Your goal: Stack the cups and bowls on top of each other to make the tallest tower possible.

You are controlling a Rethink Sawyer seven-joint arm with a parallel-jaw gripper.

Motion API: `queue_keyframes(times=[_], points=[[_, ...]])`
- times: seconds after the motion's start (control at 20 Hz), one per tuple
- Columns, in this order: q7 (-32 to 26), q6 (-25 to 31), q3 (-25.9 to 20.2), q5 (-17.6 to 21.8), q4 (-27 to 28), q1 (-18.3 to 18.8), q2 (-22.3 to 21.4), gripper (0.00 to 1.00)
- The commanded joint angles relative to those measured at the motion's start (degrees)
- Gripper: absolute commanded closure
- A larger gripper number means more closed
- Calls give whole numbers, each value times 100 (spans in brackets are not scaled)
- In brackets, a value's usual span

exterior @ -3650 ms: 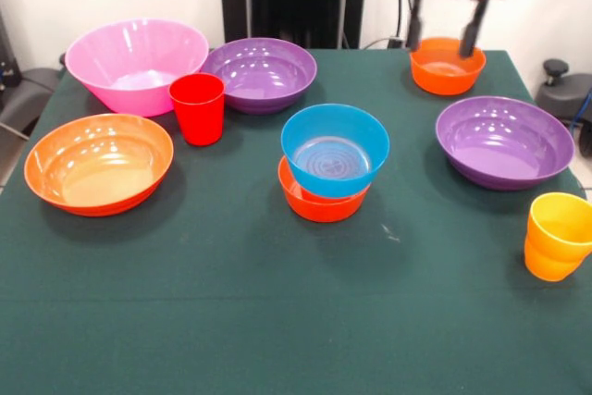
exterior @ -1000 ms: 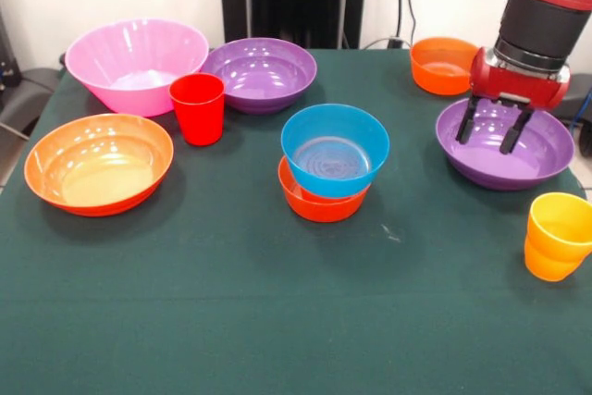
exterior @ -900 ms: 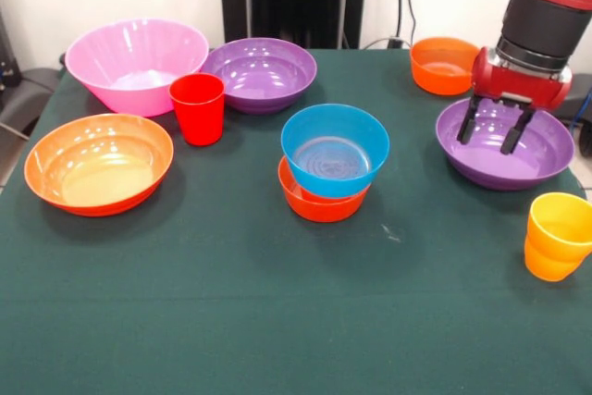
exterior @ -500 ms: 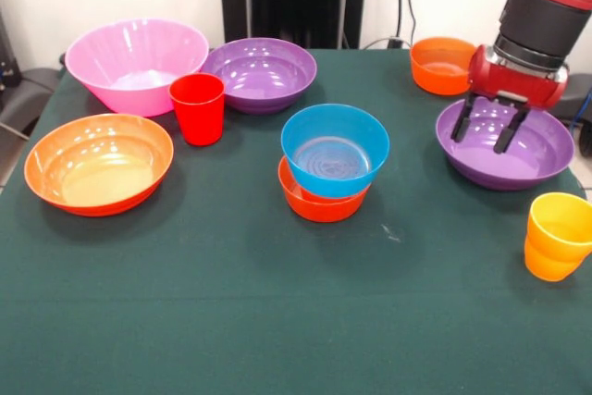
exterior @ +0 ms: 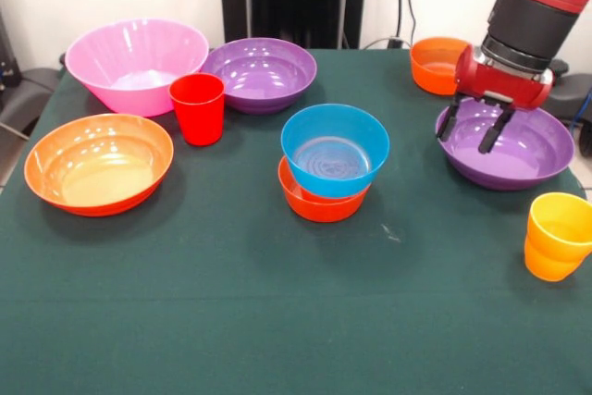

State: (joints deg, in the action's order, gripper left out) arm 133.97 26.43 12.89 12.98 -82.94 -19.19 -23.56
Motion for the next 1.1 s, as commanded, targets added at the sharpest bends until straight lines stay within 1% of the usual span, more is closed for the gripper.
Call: queue_keyframes(times=[0.05,0.2,0.4,0.8,1.1], points=[[834,-654,-396,-132,-414,-72,106,0],[892,-784,-353,-132,-544,-152,123,0],[796,-949,-387,-107,-696,-98,99,0],[581,-1086,-453,-63,-977,41,-34,0],[571,-1256,-392,-30,-1135,81,-72,0]])
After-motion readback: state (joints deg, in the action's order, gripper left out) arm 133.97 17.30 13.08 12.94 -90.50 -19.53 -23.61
